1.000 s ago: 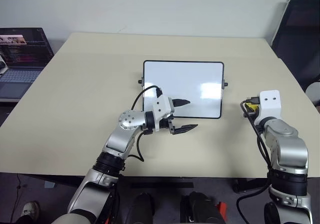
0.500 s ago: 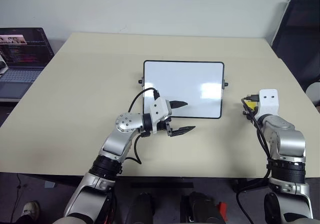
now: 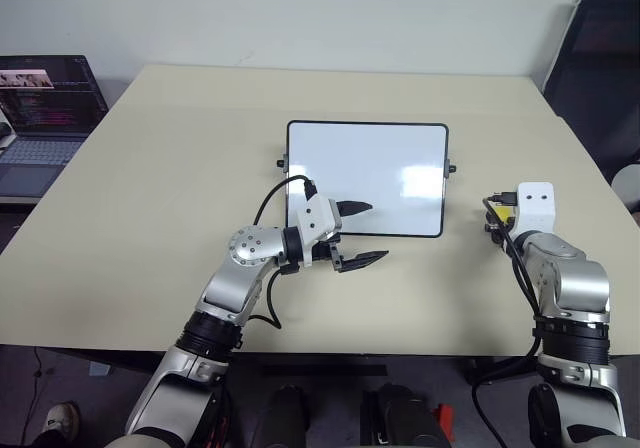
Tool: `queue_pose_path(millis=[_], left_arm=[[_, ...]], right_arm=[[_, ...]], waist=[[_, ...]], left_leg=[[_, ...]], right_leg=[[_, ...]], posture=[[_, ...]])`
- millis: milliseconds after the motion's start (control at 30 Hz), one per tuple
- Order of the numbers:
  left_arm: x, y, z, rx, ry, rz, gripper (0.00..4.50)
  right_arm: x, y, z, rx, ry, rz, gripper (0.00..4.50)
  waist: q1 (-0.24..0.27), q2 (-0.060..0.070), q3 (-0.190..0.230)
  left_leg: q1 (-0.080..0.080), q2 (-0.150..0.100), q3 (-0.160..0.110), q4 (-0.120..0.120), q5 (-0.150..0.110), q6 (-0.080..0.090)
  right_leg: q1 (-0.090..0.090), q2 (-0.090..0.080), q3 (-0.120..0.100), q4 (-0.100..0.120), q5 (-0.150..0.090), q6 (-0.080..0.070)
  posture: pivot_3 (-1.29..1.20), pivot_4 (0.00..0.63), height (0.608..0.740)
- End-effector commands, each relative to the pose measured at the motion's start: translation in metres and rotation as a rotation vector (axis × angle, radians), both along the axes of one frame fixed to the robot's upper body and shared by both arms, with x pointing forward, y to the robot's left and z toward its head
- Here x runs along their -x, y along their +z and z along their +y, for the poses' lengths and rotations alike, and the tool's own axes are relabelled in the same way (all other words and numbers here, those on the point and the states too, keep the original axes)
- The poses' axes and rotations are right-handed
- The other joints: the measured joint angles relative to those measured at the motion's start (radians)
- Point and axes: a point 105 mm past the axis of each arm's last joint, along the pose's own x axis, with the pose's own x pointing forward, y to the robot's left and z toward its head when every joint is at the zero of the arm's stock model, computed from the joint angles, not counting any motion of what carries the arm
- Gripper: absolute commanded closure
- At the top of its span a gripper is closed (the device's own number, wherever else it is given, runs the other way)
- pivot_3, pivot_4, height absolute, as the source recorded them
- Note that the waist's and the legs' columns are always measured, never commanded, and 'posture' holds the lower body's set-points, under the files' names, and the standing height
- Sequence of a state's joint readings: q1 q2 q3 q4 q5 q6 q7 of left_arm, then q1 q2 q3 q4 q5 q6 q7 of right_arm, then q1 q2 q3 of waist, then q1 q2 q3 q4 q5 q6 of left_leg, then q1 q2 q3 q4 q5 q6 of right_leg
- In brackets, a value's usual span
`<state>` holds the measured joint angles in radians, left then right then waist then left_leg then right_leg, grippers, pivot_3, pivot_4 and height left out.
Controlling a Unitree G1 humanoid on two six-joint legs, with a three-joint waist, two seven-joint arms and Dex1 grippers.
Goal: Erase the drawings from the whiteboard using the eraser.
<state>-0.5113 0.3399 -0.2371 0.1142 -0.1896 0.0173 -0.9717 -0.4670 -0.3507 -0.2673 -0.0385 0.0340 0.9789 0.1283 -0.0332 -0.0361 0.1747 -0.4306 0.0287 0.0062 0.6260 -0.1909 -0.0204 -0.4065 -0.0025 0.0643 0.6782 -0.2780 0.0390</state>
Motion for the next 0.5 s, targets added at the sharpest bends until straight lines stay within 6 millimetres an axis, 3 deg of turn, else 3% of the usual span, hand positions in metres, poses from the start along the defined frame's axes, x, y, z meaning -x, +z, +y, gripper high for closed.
queue_pose_path(millis=[33,67,300,500], left_arm=[[0.0014,0.0132,-0.0003,0.017,-0.001,-0.05,0.0],[0.0014,0.0132,-0.0001,0.017,-0.001,-0.05,0.0],[0.0014,0.0132,0.0005,0.015,0.001,-0.051,0.0],[0.0009,0.0136,0.0008,0.013,0.001,-0.051,0.0]], right_arm=[[-0.0041,0.0175,-0.0051,0.002,-0.016,-0.055,3.53],[-0.0044,0.0173,-0.0051,0.0,-0.016,-0.055,3.53],[-0.0041,0.0154,-0.006,0.0,-0.02,-0.05,1.29],[-0.0032,0.0143,-0.0076,0.001,-0.029,-0.049,1.24]], waist=[[0.0,0.0,0.0],[0.0,0.0,0.0],[0.0,0.0,0.0],[0.0,0.0,0.0]], left_leg=[[0.0,0.0,0.0,0.0,0.0,0.0],[0.0,0.0,0.0,0.0,0.0,0.0],[0.0,0.0,0.0,0.0,0.0,0.0],[0.0,0.0,0.0,0.0,0.0,0.0]], right_leg=[[0.0,0.0,0.0,0.0,0.0,0.0],[0.0,0.0,0.0,0.0,0.0,0.0],[0.0,0.0,0.0,0.0,0.0,0.0],[0.0,0.0,0.0,0.0,0.0,0.0]], posture=[[0.0,0.15,0.74],[0.0,0.15,0.74],[0.0,0.15,0.74],[0.0,0.15,0.74]])
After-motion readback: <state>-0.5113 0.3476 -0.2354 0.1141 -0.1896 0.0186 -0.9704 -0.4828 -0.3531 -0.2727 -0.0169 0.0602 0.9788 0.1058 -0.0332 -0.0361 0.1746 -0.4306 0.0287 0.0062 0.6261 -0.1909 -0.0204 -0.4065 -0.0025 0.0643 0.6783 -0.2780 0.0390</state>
